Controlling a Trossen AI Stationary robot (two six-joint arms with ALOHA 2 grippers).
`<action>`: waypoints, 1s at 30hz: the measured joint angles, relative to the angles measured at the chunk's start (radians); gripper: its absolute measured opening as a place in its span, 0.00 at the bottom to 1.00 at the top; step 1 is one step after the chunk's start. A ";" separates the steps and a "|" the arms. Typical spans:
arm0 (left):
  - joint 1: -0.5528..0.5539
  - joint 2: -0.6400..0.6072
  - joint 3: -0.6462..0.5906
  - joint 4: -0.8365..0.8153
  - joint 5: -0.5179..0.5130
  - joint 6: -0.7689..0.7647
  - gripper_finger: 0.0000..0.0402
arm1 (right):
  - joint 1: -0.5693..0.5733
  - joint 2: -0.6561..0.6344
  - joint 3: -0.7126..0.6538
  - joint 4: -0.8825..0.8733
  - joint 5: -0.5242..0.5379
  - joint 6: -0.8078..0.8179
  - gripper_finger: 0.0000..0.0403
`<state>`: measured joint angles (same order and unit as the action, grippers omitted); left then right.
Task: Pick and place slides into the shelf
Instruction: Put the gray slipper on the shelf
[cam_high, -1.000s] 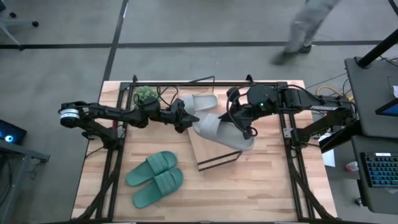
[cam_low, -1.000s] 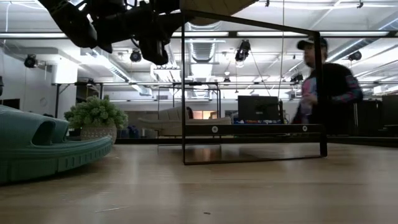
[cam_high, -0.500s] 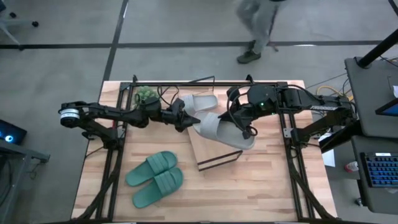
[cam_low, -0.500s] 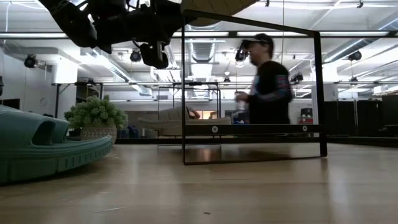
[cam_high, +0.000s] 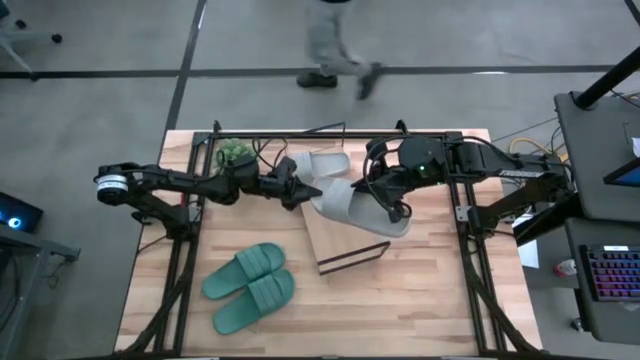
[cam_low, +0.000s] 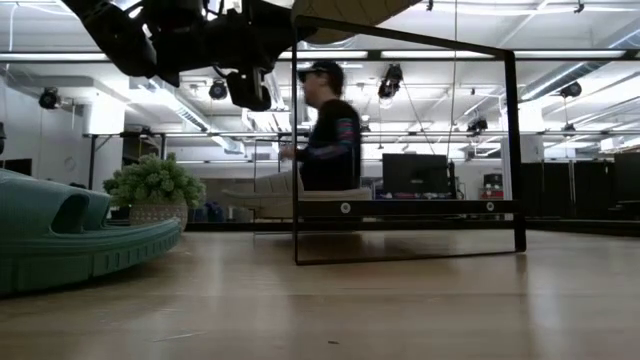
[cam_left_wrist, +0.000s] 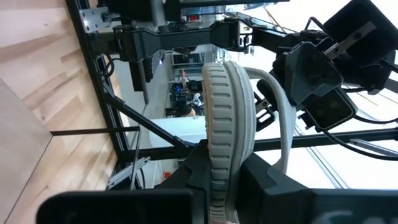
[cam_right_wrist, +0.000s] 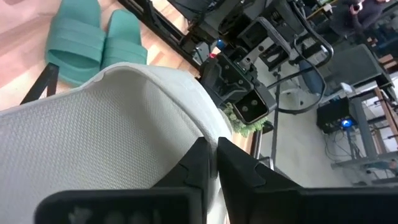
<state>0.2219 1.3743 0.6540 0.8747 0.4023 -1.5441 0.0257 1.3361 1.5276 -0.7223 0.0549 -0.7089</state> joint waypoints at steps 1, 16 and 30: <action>0.001 0.000 0.000 -0.001 0.000 0.006 0.05 | 0.000 0.000 0.000 -0.002 0.003 0.002 0.08; 0.020 -0.005 -0.006 -0.005 -0.063 0.049 0.04 | 0.000 -0.073 0.001 -0.003 0.264 0.048 0.24; -0.001 -0.068 -0.007 -0.018 -0.414 0.217 0.04 | -0.113 -0.262 0.001 -0.006 0.350 0.325 0.21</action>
<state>0.2205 1.3063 0.6469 0.8562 -0.0119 -1.3275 -0.0877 1.0739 1.5288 -0.7286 0.4049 -0.3837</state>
